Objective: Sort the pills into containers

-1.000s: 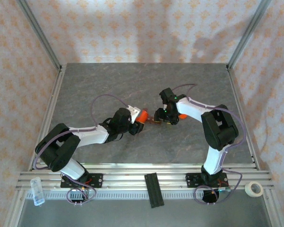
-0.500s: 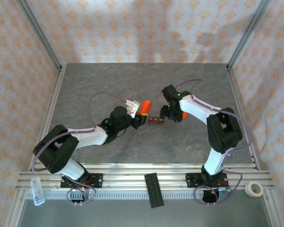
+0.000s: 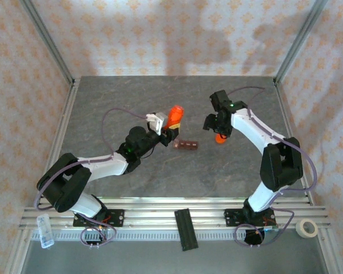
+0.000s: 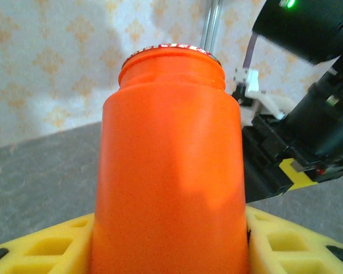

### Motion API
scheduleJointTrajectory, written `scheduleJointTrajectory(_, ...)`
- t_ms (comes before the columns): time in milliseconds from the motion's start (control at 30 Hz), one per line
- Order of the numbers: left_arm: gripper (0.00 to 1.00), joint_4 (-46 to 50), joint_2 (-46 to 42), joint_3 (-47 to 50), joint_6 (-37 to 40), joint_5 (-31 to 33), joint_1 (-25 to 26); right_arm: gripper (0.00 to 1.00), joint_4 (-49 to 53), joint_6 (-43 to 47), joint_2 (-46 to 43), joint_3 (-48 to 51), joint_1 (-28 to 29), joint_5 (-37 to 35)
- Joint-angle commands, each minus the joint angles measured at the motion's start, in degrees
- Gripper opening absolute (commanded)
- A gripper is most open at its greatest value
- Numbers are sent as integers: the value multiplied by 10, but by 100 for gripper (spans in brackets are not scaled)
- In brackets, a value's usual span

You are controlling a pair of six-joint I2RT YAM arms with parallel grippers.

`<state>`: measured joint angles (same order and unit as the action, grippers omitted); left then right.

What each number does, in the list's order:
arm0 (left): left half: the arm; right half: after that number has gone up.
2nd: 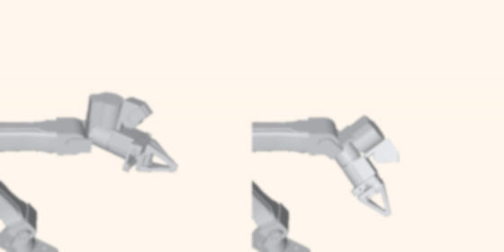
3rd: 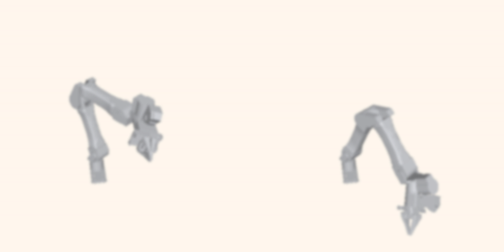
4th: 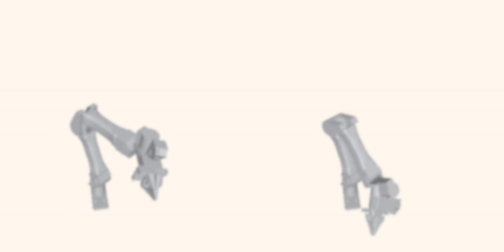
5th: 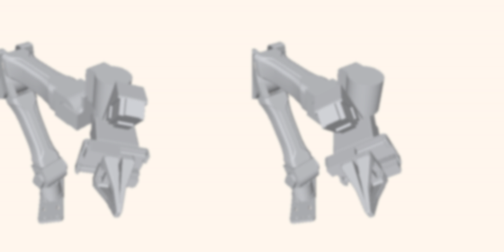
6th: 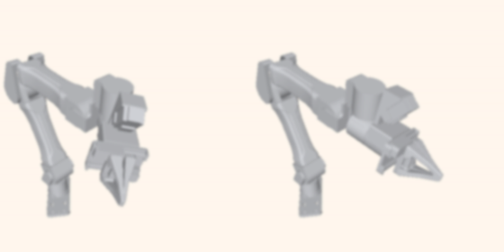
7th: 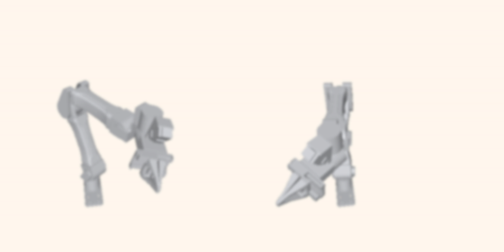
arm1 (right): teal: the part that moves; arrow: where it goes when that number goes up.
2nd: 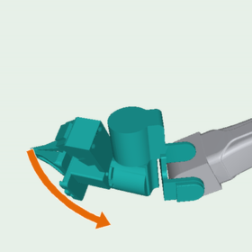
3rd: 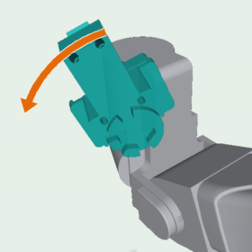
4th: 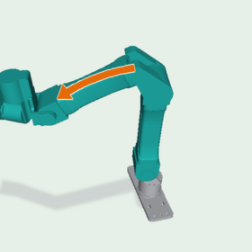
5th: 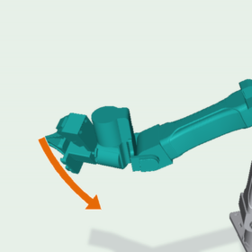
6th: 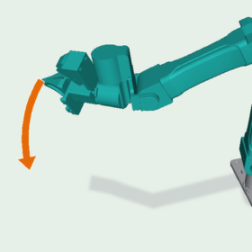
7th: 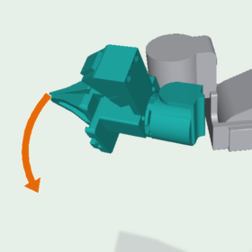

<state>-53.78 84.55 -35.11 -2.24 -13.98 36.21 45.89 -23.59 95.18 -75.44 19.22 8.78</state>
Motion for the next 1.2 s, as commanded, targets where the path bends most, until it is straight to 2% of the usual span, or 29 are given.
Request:
scheduleJointTrajectory(0,0,-77,-23,-8,21,9,-7,69,14,-11,-9,-16,-28,-12)
scheduleJointTrajectory(233,0,-72,-26,-41,41,-9,-6,69,0,3,4,-12,-83,2)
scheduleJointTrajectory(400,0,-175,-2,-22,63,-11,-7,70,-3,21,39,-23,-105,8)
scheduleJointTrajectory(767,0,-173,-10,-21,27,-47,-7,73,5,54,123,-62,-107,27)
scheduleJointTrajectory(1167,0,-179,-7,1,13,-60,-6,76,-3,70,164,-45,-91,53)
